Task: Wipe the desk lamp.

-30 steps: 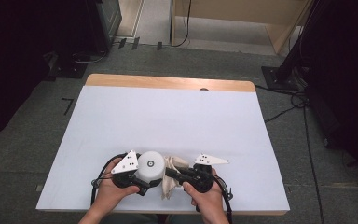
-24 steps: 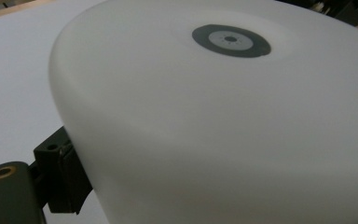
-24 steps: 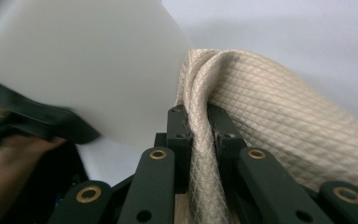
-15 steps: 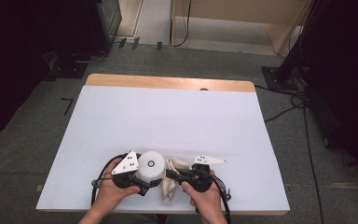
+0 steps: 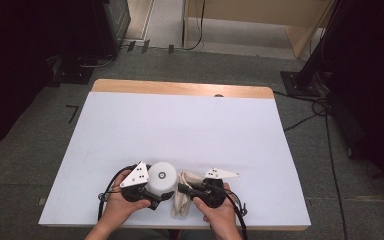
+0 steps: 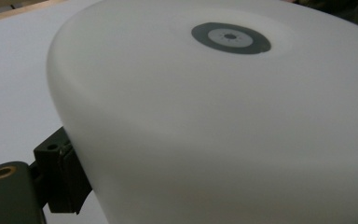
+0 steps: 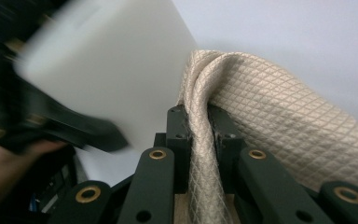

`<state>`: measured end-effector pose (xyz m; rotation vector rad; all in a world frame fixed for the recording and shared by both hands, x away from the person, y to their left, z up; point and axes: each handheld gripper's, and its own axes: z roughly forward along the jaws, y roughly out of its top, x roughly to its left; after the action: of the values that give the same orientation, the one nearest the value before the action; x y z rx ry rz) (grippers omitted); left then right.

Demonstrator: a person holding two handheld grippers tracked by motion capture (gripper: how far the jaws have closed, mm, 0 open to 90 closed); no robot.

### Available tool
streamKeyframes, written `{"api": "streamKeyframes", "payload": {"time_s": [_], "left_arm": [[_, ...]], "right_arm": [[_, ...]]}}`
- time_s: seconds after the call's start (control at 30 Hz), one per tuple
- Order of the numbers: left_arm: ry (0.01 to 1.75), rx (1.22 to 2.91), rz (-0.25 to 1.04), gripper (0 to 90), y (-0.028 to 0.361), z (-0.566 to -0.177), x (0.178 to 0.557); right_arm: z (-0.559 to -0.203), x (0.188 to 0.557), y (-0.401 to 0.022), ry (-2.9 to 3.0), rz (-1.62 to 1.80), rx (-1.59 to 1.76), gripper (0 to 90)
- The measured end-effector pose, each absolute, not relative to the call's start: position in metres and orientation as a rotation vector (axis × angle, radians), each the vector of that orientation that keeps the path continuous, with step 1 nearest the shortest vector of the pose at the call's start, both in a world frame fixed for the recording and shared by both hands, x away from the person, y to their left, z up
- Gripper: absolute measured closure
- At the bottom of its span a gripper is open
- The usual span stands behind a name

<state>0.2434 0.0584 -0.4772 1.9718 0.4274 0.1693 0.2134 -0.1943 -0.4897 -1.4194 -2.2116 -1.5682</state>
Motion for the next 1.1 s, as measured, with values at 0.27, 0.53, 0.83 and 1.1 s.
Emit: {"api": "streamKeyframes", "payload": {"time_s": [0.27,0.53,0.83,1.1], "left_arm": [[0.493,1.974,0.274,0.7,0.054,-0.479,0.234],[0.757,1.881,0.334,0.0,0.046,-0.485,0.215],[0.797,1.925,0.438,7.7,0.036,-0.484,0.209],[0.542,1.995,0.326,8.1,0.049,-0.482,0.228]], "right_arm": [[-0.498,0.222,-0.2,-2.197,-1.541,-1.46,80.4],[-0.488,0.233,-0.226,-2.153,-1.614,-1.565,80.3],[-0.487,0.235,-0.225,-2.168,-1.614,-1.553,80.3],[-0.486,0.233,-0.225,-2.171,-1.625,-1.543,80.3]]}}
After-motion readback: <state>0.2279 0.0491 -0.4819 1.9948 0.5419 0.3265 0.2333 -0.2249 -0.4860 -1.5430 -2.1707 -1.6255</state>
